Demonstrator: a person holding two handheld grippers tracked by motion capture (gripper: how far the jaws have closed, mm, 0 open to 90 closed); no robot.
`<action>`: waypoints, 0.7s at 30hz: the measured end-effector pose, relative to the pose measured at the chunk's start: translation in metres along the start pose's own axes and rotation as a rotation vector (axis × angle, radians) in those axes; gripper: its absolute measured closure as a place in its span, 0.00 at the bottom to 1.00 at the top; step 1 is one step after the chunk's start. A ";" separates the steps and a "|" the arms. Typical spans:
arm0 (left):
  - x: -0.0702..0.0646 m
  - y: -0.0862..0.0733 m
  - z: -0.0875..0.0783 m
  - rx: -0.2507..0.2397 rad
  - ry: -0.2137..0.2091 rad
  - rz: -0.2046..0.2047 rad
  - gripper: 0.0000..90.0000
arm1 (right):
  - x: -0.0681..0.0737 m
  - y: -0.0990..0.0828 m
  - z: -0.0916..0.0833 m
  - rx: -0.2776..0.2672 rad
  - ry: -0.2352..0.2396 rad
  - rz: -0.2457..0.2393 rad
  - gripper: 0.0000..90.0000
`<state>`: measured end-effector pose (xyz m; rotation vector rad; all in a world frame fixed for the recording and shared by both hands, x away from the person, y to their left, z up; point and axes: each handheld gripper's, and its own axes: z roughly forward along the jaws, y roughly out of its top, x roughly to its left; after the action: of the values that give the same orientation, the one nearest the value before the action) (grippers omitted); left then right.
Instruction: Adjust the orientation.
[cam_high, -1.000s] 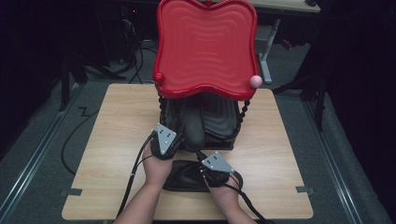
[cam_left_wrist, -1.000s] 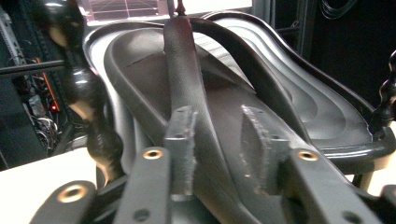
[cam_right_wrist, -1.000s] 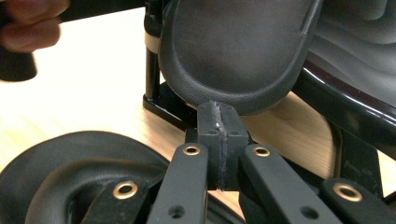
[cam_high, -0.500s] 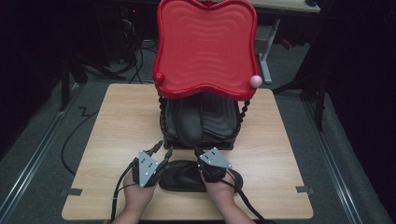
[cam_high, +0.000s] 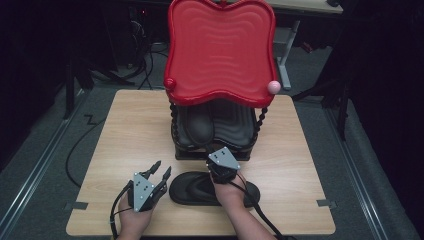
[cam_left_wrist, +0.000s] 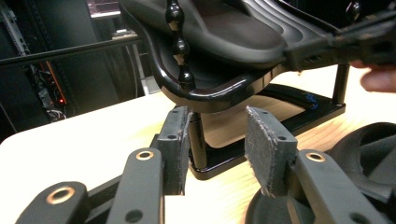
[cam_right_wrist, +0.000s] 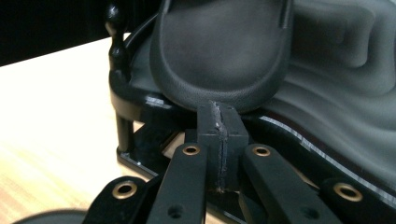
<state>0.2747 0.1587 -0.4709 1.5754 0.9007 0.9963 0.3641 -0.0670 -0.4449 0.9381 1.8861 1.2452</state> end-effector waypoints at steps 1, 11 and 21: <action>-0.001 0.000 0.000 0.000 -0.001 0.004 0.67 | 0.000 0.002 0.002 0.003 0.000 0.001 0.99; -0.007 -0.002 0.003 0.002 -0.013 0.012 0.69 | -0.001 0.010 0.021 0.011 -0.010 -0.025 0.99; -0.018 0.007 0.030 -0.006 -0.001 0.023 0.77 | -0.012 0.013 0.019 -0.039 0.000 -0.005 0.98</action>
<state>0.2962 0.1298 -0.4709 1.5843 0.8801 1.0138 0.3885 -0.0645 -0.4366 0.9120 1.8559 1.2745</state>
